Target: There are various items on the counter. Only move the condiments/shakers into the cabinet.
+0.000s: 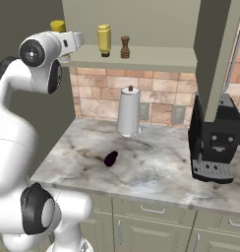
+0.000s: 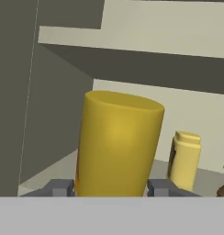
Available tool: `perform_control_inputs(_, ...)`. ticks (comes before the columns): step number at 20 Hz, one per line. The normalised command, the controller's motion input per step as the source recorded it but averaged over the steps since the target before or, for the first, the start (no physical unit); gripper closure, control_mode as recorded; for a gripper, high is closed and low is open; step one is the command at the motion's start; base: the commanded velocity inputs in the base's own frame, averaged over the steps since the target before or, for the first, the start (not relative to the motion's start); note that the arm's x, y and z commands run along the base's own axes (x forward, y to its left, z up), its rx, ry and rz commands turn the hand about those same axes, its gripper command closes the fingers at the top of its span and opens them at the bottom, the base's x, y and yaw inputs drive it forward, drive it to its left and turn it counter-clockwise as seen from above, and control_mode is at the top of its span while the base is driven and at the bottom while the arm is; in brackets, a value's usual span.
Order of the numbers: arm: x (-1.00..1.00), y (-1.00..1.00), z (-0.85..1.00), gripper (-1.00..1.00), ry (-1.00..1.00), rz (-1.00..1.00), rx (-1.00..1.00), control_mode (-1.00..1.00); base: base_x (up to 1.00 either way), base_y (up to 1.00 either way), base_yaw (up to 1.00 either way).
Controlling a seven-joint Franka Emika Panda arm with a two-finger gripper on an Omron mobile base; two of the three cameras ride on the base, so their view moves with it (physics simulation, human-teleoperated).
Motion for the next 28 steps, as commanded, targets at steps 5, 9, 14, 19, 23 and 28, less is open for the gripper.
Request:
perform_control_inputs(5, 0.32, 0.0, -0.07, 1.0, 0.01, 0.0, 0.0, -1.0, 0.0, 0.0, 0.0)
perform_control_inputs(9, 0.2, 0.0, -0.04, 1.0, 0.0, 0.0, 0.0, -1.0, 0.0, 0.0, 0.0)
perform_control_inputs(14, 0.19, 0.0, -0.15, 1.0, -0.04, 0.0, 0.0, -1.0, 0.0, 0.0, 0.0)
perform_control_inputs(19, 0.33, 0.0, -0.03, 1.0, 0.0, -0.03, 0.0, -1.0, 0.0, 0.0, 0.0)
perform_control_inputs(23, 0.38, 0.0, 0.0, 1.0, 0.0, -0.03, 0.0, -1.0, 0.0, 0.0, 0.0)
perform_control_inputs(28, 0.43, 0.0, 0.0, 1.0, 0.0, -0.02, 0.0, -1.0, 0.0, 0.0, 0.0)
